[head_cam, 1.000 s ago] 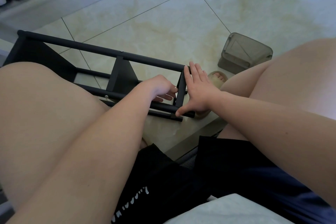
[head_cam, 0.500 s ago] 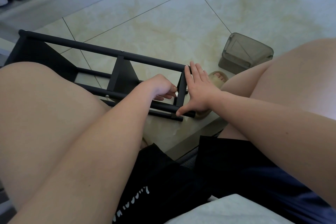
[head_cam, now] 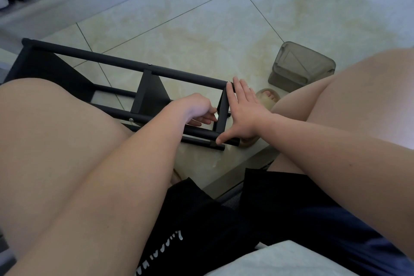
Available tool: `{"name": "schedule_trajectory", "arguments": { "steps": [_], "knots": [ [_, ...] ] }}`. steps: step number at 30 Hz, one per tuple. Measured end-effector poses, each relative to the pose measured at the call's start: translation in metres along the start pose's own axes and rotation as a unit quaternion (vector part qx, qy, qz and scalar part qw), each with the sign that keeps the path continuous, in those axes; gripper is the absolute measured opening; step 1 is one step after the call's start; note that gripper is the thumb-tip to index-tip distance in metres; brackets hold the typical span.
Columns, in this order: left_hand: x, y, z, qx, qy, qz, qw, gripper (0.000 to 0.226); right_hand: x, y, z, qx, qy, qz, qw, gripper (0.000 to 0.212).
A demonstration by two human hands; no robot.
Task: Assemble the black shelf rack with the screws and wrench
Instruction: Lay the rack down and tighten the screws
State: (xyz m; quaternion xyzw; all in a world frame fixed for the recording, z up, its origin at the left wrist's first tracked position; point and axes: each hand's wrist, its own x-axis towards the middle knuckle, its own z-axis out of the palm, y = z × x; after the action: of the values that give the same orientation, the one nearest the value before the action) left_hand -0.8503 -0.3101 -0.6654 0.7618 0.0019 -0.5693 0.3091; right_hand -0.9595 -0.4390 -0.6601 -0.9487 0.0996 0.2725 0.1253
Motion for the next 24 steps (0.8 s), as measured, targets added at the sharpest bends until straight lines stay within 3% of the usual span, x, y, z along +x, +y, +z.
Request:
{"name": "schedule_trajectory", "arguments": {
  "steps": [6,11,24],
  "knots": [
    [-0.0029,-0.0007,0.0004,0.026,-0.013,0.006,1.0,0.016,0.0003,0.0006,-0.0004,-0.004,-0.001,0.0,1.0,0.167],
    [0.003,0.0002,0.0069,-0.036,0.062,0.001,0.997,0.016,0.0004,0.0002,-0.0015,-0.003,-0.003,-0.001,1.0,0.167],
    [0.0024,-0.0023,0.004,-0.012,0.007,-0.014,1.0,0.02,0.0004,-0.0001,-0.0004,-0.006,-0.003,-0.001,1.0,0.168]
  ]
}}
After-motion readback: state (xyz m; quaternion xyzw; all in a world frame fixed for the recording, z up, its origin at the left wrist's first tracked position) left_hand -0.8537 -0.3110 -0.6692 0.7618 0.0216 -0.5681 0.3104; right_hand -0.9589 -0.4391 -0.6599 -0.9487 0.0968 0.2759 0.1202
